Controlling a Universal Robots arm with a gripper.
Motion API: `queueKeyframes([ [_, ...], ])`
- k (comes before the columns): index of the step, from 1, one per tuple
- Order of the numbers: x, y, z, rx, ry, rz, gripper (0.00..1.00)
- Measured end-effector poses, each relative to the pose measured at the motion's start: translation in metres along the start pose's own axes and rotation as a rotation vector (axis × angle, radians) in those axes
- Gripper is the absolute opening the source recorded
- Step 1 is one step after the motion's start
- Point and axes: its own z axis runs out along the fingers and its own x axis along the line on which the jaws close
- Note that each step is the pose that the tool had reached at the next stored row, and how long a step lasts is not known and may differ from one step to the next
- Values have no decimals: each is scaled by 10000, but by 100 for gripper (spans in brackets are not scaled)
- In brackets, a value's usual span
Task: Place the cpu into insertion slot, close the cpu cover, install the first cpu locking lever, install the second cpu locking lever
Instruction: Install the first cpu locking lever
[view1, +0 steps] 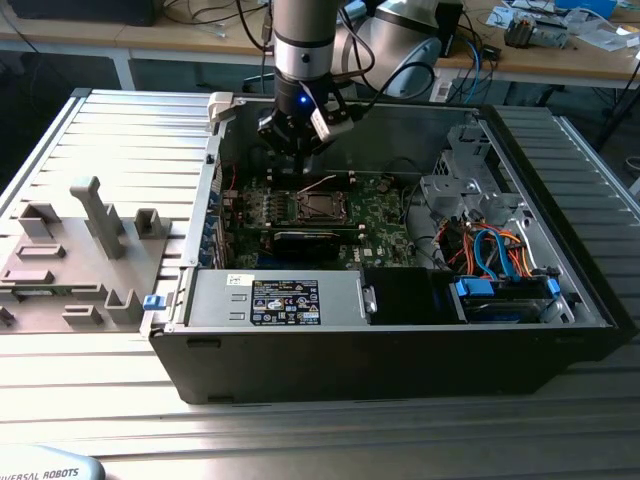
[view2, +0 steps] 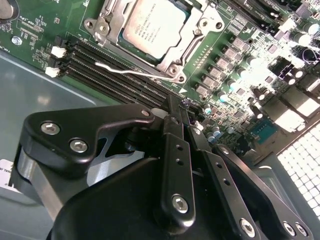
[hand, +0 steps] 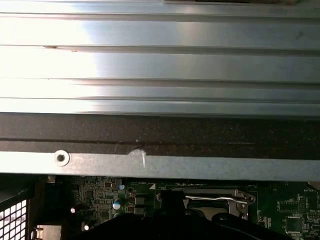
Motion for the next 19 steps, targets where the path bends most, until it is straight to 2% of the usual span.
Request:
queueKeyframes([
  [7, 0, 14, 11, 1, 1, 1, 11],
  [9, -1, 38, 34, 1, 1, 0, 11],
  [19, -1, 49, 61, 0, 0, 1, 11],
])
